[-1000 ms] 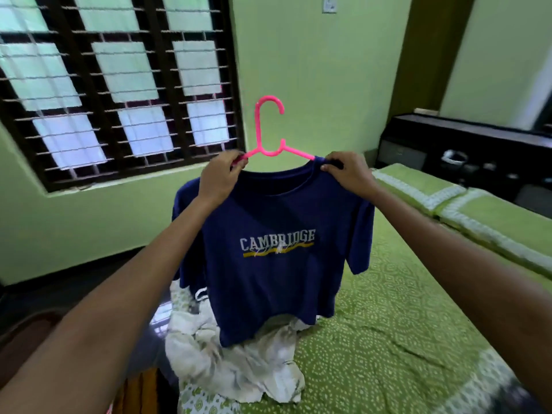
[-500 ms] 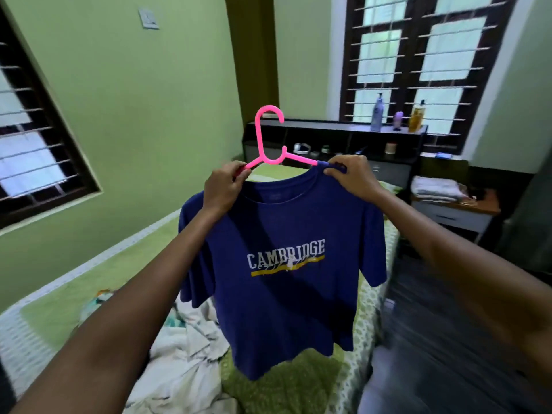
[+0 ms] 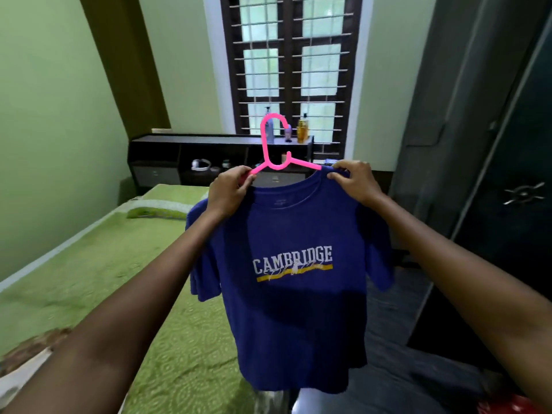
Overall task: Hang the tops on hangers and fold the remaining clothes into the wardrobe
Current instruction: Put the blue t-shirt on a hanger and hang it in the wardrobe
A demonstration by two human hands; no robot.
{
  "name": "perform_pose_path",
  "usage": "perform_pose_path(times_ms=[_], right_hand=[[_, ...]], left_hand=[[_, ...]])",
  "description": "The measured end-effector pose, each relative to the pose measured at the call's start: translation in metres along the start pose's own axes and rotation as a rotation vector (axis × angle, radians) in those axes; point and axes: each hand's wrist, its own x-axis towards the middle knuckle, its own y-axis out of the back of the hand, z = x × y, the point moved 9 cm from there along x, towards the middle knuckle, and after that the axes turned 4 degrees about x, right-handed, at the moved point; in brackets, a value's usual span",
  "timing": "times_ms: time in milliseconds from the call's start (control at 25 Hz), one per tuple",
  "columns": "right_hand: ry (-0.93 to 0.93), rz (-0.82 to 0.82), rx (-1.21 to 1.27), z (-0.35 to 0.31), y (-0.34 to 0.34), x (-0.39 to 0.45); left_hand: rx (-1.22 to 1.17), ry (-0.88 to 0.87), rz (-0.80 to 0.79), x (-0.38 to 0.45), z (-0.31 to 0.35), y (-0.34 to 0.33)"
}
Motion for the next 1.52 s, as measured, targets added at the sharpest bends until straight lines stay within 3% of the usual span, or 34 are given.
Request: perform_pose_path(times_ms=[560,1120,1520], right_hand=[[-0.226,0.271,-0.255,0.210,0.094,0.055],[-0.408,0.426,-0.361,0.385,0.138,0.159],[-0.571,0.556,-0.388,0.524,0.197,0.200]], left_hand=[[-0.279,-0.146,-0.172,0.155,0.092,-0.257],[-0.440,-0.332,-0.309,0.321,0.156,-0.470],[-0.466,-0.493,-0.369,0.415,0.252,-0.611]])
